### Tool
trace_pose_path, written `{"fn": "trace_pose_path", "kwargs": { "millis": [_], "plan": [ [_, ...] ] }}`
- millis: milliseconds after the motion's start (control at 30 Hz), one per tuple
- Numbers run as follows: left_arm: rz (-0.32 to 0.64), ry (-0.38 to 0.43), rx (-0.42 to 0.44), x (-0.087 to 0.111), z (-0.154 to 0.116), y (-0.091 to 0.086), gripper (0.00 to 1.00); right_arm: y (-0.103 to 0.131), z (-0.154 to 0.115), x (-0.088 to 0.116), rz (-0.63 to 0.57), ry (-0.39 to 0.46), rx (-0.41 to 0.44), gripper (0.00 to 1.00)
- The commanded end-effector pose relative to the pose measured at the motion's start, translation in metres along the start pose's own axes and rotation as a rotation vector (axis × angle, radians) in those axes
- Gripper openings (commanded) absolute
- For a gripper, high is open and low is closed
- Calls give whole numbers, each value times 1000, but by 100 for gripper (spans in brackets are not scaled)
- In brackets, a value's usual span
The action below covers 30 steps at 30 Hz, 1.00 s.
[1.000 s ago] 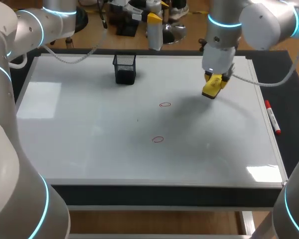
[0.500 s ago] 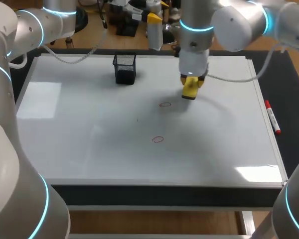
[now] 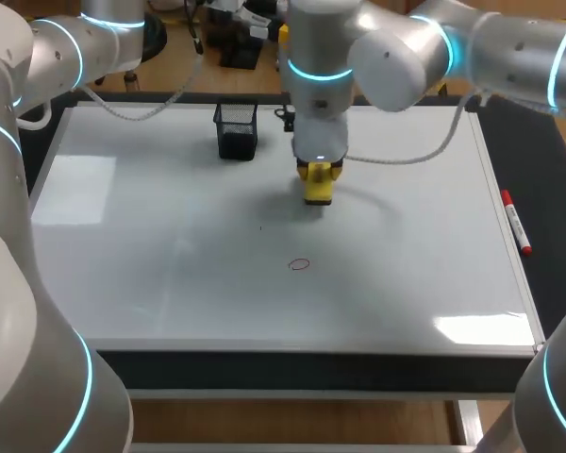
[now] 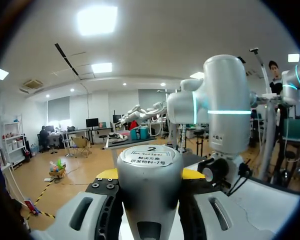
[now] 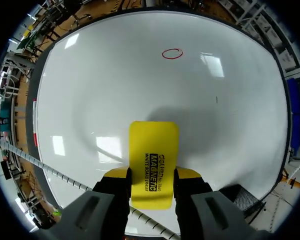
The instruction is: Pick up the inspection probe, press it on each red-marked spot on the whiteboard one by one, put down the probe, pick up the eraser, and wipe off all the red marks.
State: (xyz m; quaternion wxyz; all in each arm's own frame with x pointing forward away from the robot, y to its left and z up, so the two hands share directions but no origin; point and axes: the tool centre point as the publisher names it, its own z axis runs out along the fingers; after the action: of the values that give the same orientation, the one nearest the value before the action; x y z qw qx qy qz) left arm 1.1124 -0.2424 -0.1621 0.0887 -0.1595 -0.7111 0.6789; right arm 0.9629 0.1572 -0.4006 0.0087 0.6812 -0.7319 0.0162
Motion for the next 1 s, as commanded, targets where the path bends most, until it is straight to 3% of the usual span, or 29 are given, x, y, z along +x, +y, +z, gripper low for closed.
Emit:
{"fn": "trace_pose_path", "kwargs": {
  "millis": [33, 400, 1000],
  "plan": [
    [-2, 167, 6, -7, -2, 2, 0, 4, 5, -14, -14, 38, 1, 0],
    [-2, 167, 6, -7, -2, 2, 0, 11, 11, -34, -58, 24, -1, 0],
    [-2, 167, 6, -7, -2, 2, 0, 12, 30, -16, -19, 38, -35, 0]
  ]
}}
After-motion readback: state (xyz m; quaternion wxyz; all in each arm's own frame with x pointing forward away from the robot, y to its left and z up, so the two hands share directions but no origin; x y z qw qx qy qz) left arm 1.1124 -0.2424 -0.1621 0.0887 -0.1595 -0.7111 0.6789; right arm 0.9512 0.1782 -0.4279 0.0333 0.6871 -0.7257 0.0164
